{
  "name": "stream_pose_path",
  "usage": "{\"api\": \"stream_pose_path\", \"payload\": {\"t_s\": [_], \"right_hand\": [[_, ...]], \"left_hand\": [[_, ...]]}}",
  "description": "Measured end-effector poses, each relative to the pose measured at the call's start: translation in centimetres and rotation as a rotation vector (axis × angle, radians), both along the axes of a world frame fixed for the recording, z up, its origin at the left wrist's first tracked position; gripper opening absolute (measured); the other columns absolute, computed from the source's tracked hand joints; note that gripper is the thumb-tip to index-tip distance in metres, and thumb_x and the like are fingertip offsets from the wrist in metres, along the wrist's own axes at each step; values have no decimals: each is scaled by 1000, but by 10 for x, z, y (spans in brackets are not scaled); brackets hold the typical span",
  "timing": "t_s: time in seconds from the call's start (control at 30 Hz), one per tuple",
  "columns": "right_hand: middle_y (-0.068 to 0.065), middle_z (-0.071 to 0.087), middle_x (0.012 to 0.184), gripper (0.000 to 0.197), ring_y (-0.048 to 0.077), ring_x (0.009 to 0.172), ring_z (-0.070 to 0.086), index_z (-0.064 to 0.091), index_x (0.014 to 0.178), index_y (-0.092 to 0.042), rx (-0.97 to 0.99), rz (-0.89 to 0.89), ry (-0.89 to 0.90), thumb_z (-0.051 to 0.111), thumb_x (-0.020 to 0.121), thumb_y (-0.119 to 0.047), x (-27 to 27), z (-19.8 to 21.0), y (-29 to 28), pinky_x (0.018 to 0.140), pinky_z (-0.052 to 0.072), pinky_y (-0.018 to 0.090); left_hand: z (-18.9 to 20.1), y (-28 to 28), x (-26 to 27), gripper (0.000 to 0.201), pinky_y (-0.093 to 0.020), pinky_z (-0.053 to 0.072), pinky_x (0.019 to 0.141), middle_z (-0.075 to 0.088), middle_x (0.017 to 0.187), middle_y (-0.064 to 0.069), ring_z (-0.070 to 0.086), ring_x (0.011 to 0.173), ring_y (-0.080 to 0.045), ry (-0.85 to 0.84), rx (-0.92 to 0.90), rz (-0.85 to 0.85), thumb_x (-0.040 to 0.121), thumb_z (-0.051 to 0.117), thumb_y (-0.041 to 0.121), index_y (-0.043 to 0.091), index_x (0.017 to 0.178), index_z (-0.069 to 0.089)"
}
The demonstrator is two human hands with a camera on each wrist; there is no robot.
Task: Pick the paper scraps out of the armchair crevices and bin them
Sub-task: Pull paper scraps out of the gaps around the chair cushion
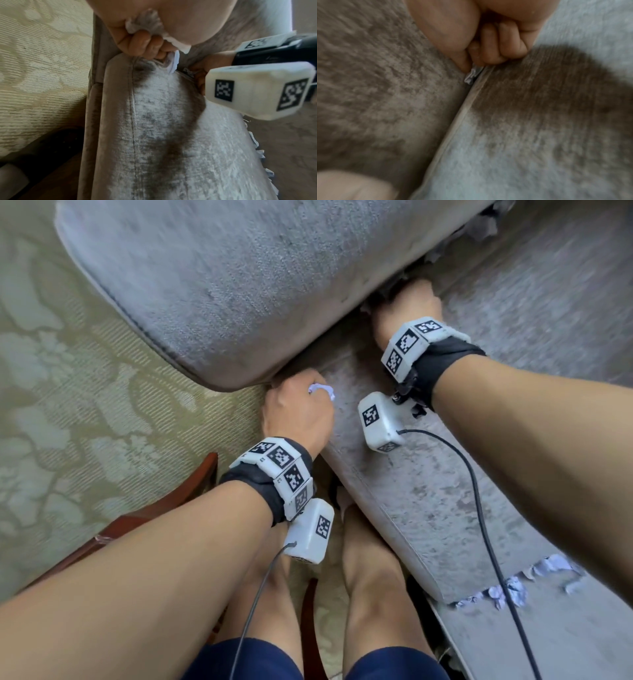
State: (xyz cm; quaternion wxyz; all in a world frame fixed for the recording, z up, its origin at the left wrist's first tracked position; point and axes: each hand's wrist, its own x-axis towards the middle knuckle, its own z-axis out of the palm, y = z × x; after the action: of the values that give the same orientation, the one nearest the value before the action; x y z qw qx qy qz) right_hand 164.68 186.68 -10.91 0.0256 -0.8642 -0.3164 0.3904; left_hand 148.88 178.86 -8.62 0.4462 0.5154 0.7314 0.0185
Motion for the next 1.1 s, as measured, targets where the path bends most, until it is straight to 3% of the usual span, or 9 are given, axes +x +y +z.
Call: {"api": "stream_pose_path", "payload": {"t_s": [0.17, 0.4, 0.5, 0.6, 0.77, 0.87, 0.97, 1.03, 1.1], "right_hand": [[11, 57, 129, 38, 30, 116, 54, 52, 127, -11, 28, -12, 32, 47, 94, -28, 0, 2, 1, 82, 41, 29], [10, 68, 91, 40, 32, 87, 58, 72, 83, -12, 118, -211, 121, 37, 91, -31, 12, 7, -28, 68, 36, 29], [8, 63, 71, 37, 26, 65, 55, 65, 69, -8, 122, -201, 86, 40, 85, -30, 28, 7, -46, 56, 40, 31], [8, 47, 55, 31, 20, 49, 38, 37, 53, -9, 134, -192, 91, 46, 80, -20, 46, 10, -60, 44, 25, 32], [4, 60, 85, 6, 24, 80, 52, 49, 88, -15, 108, -156, 154, 47, 84, -11, 71, 15, -78, 54, 36, 29], [4, 57, 102, 34, 26, 90, 59, 48, 115, -16, 119, -215, 211, 46, 83, -5, 85, 16, -88, 70, 49, 35], [6, 60, 108, 39, 29, 89, 64, 48, 120, -20, 145, -250, 254, 44, 84, -5, 98, 19, -96, 79, 55, 43], [8, 63, 109, 38, 29, 88, 65, 49, 120, -22, 140, -262, 262, 44, 85, -8, 105, 17, -102, 79, 56, 42], [9, 65, 106, 36, 29, 87, 65, 50, 119, -23, 131, -277, 259, 46, 86, -11, 112, 13, -109, 79, 55, 41]], "left_hand": [[1, 3, 2, 15, -38, 45, 74, 68, 90, -11, 52, 87, -40, 50, 40, -12, 84, 52, 21, 14, 85, 65], [11, 11, 28, 25, -34, 28, 68, 62, 86, -17, 42, 82, -38, 107, -23, -113, 85, 51, 28, 9, 68, 46], [14, 16, 43, 39, -34, 27, 66, 55, 71, -12, 45, 82, -41, 106, -25, -148, 87, 50, 36, 10, 60, 41], [11, 21, 58, 55, -36, 34, 68, 49, 62, -9, 45, 78, -40, 141, -10, -184, 90, 45, 54, 11, 57, 42], [3, 36, 83, 66, -41, 45, 83, 71, 81, -8, 52, 89, -40, 141, 26, -295, 95, 26, 65, 13, 61, 49], [3, 50, 101, 41, -40, 42, 84, 72, 99, -11, 55, 101, -42, 223, 111, -427, 100, 33, 41, 19, 99, 67], [9, 60, 118, 54, -38, 43, 93, 66, 125, -6, 55, 111, -41, 266, 114, -521, 94, 38, 18, 35, 145, 39], [12, 65, 129, 68, -38, 43, 96, 58, 137, 2, 55, 114, -38, 287, 105, -599, 93, 40, 12, 35, 153, 20], [8, 73, 138, 65, -38, 45, 90, 59, 136, 4, 58, 112, -37, 298, 111, -668, 92, 41, 11, 27, 153, 22]]}}
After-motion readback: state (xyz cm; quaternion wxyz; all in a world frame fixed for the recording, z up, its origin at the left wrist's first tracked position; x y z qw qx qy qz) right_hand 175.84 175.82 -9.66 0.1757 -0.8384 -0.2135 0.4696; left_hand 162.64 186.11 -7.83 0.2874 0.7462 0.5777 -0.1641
